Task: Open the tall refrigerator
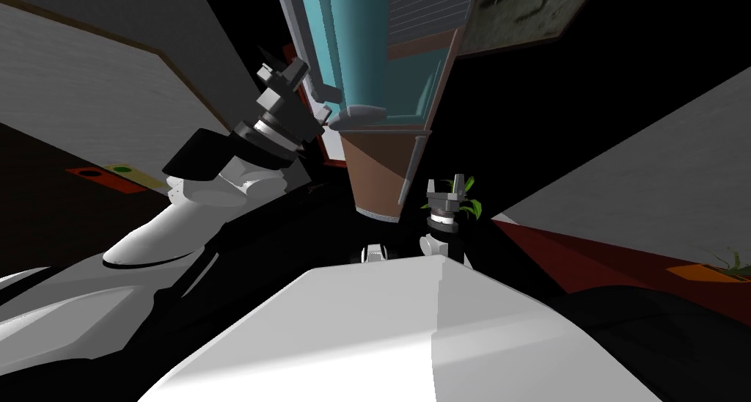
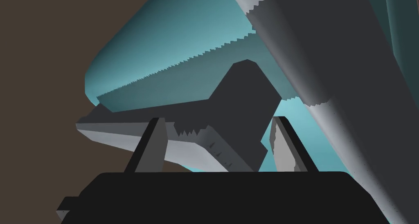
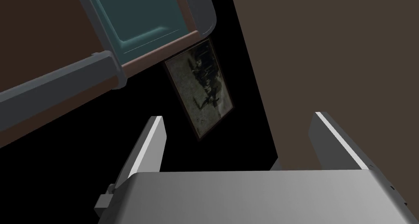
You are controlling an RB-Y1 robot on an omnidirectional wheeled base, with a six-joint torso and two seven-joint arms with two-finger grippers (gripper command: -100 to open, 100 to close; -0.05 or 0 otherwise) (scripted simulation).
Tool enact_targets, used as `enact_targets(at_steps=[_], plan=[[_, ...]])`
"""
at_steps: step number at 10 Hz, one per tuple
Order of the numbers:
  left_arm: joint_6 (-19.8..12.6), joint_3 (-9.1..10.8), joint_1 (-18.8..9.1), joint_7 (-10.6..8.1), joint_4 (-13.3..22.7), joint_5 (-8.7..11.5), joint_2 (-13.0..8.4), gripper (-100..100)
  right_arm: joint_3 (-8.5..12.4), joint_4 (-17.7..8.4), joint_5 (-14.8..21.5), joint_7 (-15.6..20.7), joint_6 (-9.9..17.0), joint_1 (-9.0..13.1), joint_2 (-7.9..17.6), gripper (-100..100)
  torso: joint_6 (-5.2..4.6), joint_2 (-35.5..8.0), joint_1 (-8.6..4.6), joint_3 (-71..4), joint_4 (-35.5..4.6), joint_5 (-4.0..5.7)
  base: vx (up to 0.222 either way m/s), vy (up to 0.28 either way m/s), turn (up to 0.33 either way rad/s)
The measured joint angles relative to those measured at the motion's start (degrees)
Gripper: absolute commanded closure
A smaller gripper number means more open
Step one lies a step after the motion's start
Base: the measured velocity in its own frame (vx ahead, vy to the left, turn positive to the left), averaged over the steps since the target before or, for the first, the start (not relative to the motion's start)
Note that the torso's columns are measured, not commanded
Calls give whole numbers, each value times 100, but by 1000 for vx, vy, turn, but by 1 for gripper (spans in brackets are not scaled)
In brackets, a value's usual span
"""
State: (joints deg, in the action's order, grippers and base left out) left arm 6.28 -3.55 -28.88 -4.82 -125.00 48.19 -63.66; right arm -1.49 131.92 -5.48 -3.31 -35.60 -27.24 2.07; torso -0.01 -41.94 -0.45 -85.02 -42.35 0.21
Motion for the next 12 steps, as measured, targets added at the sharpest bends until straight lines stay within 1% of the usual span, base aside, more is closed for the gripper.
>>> enact_targets(at_steps=[1, 2, 3, 4, 6, 7, 9, 10, 11, 12], plan=[[30, -7, 17, -19, -71, 43, -21, 100, 0, 1, 0, 0, 0, 0, 1, 0, -8, -3, 8, 14, 7, 4, 65, 275, -42], [48, -28, 3, -83, -201, 145, -102, 100, 1, 1, 0, 0, 0, -1, 1, 0, -7, -6, 44, 4, -10, -6, 93, 255, -26], [66, -77, -2, -105, -289, 169, -89, 100, 1, 0, 0, 0, 0, -1, 1, 0, -3, 8, 53, -14, -7, -15, 118, 270, -18], [164, -86, 79, -124, -403, 207, -123, 100, 1, 1, 0, 0, 0, -1, 1, 0, 0, 27, 66, -25, 2, -20, 60, 222, -3], [187, -122, 51, -161, -561, 293, -126, 100, 1, 0, 0, 0, 0, -1, 1, 0, -5, 30, 42, -42, -6, -4, 49, 259, -24], [221, -102, 68, -188, -694, 365, -153, 100, 1, 1, 0, 0, 0, -1, 1, 0, -7, 18, 39, -31, -8, -5, 68, 244, -10], [232, -153, 23, -229, -851, 459, -154, 100, 1, 1, 0, 0, 0, -1, 1, 0, -8, 28, 24, -47, -13, 4, 73, 242, -14], [290, -154, 40, -261, -903, 491, -201, 100, 0, 0, 0, 0, 0, 0, 1, 0, -8, 28, 7, -52, -11, 8, 67, 246, -6], [271, -164, 8, -273, -993, 550, -181, 100, 1, 1, 0, 0, 0, -1, 1, 0, -14, 25, 10, -51, -19, 13, 80, 273, -28], [303, -210, -32, -283, -1090, 603, -184, -100, 1, 0, 0, 0, 0, -1, 1, 0, -14, 18, 13, -43, -16, 8, 30, 122, 22]])
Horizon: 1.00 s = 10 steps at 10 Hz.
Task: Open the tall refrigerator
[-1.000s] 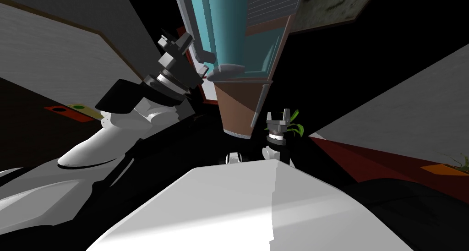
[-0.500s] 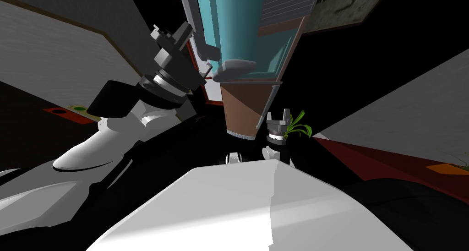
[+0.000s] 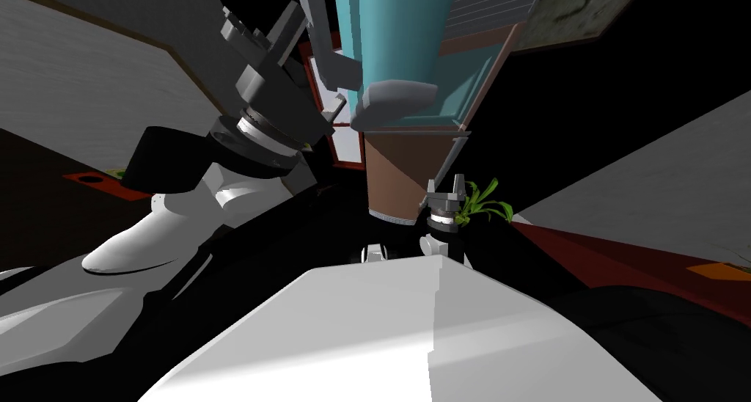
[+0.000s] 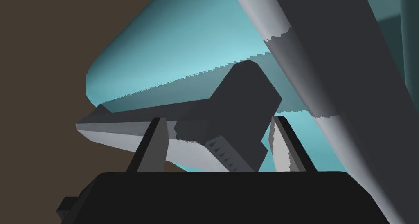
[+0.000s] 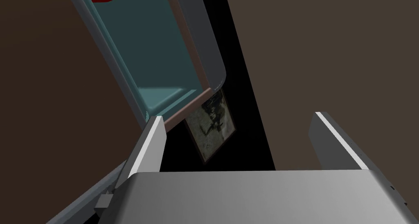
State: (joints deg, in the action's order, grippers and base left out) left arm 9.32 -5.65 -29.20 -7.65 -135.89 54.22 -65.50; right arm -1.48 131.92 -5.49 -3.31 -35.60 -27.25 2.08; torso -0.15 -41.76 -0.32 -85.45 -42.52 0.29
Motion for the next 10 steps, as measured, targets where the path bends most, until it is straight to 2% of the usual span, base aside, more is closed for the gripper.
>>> enact_targets(at_steps=[1, 3, 5, 8, 10], plan=[[-9, 36, -107, -69, 22, 87, -79, -100, -2, 0, 0, 0, 0, 0, -2, 0, 3, -5, -40, 19, 21, 3, 8, -15, 32], [-173, 256, -251, -209, 63, 276, -194, -100, -3, 0, 0, 0, 0, 1, -3, 0, -4, -35, -59, 55, 20, 17, 0, -52, 35], [-406, 261, -441, -276, 72, 402, -258, -100, -3, 0, 0, 0, 0, 1, -3, 0, -9, -48, -48, -9, -31, 42, -1, -23, 1], [-364, 280, -416, -325, 84, 431, -344, -100, -2, 0, 0, 0, 0, 1, -3, 0, -7, -47, -43, -16, -37, 40, 0, 2, 2], [-448, 263, -520, -362, 106, 487, -366, -100, -2, 0, 0, 0, 0, 1, -3, 0, -9, -55, -72, -36, -58, 64, 0, 0, 0]])
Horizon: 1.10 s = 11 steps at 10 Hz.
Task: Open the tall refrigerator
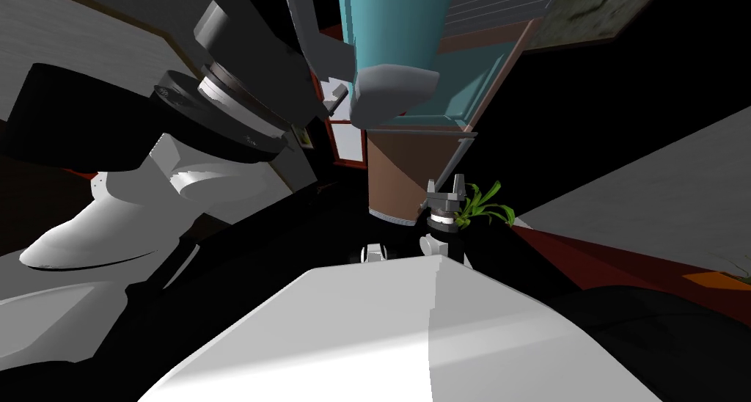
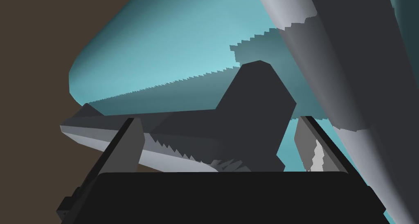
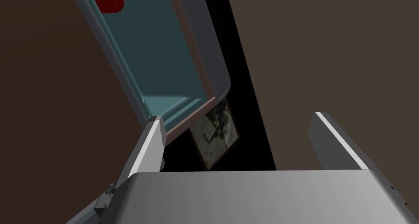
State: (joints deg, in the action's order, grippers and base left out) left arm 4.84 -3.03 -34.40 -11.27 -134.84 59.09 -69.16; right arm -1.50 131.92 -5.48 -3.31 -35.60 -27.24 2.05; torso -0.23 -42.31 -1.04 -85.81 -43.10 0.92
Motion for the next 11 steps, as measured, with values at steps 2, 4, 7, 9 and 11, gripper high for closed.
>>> enact_targets(at_steps=[2, 4, 7, 9, 11], plan=[[11, 57, 57, -24, -18, 17, -17, -100, 0, 0, 0, 0, 0, 0, 0, 0, -4, 1, -12, 9, 2, 2, 0, 0, 0], [39, 35, 31, -62, 10, 41, -83, -100, 0, 0, 0, 0, 0, 0, 0, 0, -4, 0, -19, 1, -2, 9, -1, 0, 7], [-190, 76, -49, -18, -50, 64, 54, -100, 0, 0, 0, 0, 0, 0, 0, 0, -2, -5, -30, -9, -12, 20, 5, 2, -4], [-94, 122, 36, -55, -56, 77, -32, -100, 0, 0, 0, 0, 0, 0, 0, 0, -1, -6, -25, -2, -9, 16, -6, -5, 0], [2, 33, -37, -121, 32, 100, -147, -100, 0, 0, 0, 0, 0, 0, 0, 0, -12, -6, -37, -17, -25, 27, 1, 7, -1]])
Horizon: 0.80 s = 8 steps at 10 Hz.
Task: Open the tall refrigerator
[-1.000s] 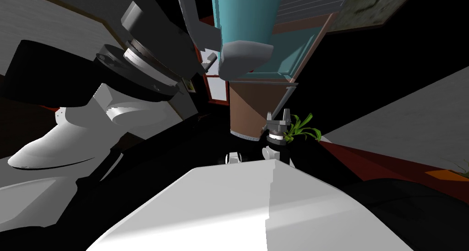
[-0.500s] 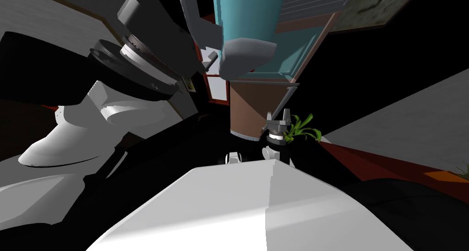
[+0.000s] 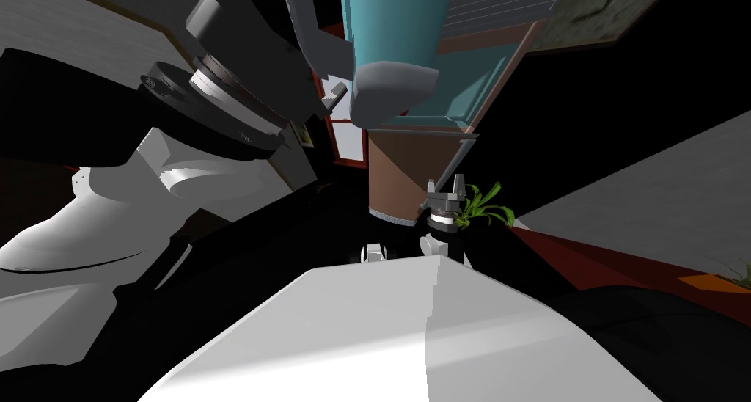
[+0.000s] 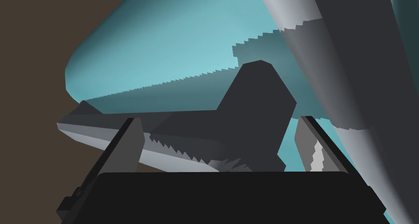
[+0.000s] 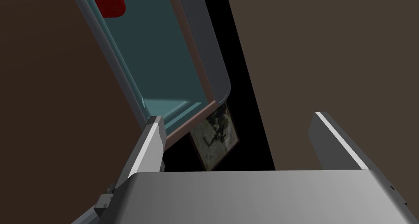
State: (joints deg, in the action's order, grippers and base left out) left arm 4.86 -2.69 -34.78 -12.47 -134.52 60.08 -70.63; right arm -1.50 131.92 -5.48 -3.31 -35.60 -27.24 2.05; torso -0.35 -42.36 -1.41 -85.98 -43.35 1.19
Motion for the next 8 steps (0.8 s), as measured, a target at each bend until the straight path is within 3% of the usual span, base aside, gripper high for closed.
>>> enact_targets(at_steps=[1, 4, 7, 8], plan=[[8, 102, 111, -4, -53, 9, -15, -100, 0, 0, 0, 0, 0, 0, 0, 0, 7, 0, 6, 14, 8, -7, 10, 5, 13], [-282, 52, -38, -11, -84, 82, 54, -100, 0, 0, 0, 0, 0, 1, 0, 0, 9, 5, 33, 22, 31, -25, -13, 31, 18], [-43, -17, -7, -131, 19, 141, -218, -100, 0, 0, 0, 0, 0, 0, 0, 0, 16, 14, 35, 19, 31, -28, -2, 3, 3], [-102, 61, 41, -120, -29, 136, -146, -100, 0, 0, 0, 0, 0, 0, 0, 0, 8, 10, 33, 33, 31, -33, 8, -3, -12]])
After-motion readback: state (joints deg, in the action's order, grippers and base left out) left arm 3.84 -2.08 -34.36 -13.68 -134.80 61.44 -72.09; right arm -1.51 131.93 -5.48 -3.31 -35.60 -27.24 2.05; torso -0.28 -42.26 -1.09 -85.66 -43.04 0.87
